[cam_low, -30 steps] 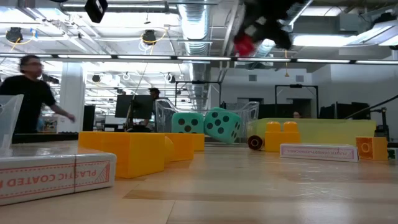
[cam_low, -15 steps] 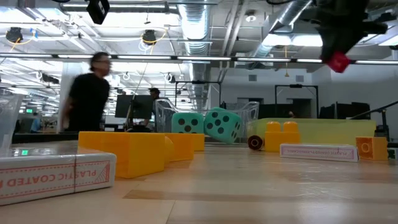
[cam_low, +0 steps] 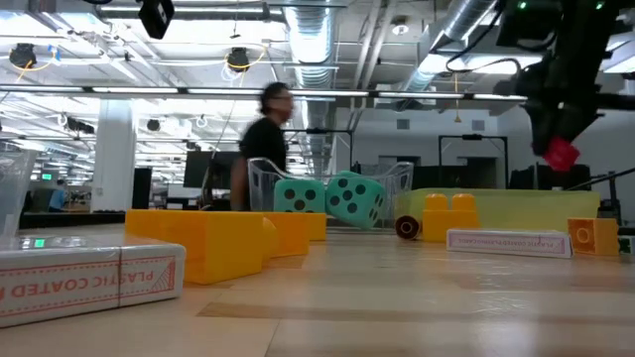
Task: Pick & Place Toys
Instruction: Put the red game piece into the yellow bin
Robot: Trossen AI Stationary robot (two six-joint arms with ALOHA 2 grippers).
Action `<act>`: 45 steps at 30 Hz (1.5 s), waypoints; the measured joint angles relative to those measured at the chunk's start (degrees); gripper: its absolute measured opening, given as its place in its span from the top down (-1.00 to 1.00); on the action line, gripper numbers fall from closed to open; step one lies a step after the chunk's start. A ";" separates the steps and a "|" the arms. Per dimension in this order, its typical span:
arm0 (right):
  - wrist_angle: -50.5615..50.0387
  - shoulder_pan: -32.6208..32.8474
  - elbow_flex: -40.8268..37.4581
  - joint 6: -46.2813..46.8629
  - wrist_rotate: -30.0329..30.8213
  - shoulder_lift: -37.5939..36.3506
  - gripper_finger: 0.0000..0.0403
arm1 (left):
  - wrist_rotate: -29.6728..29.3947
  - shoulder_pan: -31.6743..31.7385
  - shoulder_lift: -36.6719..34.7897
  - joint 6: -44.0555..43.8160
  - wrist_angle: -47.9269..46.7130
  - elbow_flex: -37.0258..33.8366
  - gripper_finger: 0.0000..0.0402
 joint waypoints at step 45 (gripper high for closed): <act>15.58 -12.61 -11.45 -21.05 0.04 1.26 0.39 | -0.78 0.00 0.00 -0.92 0.40 0.00 1.00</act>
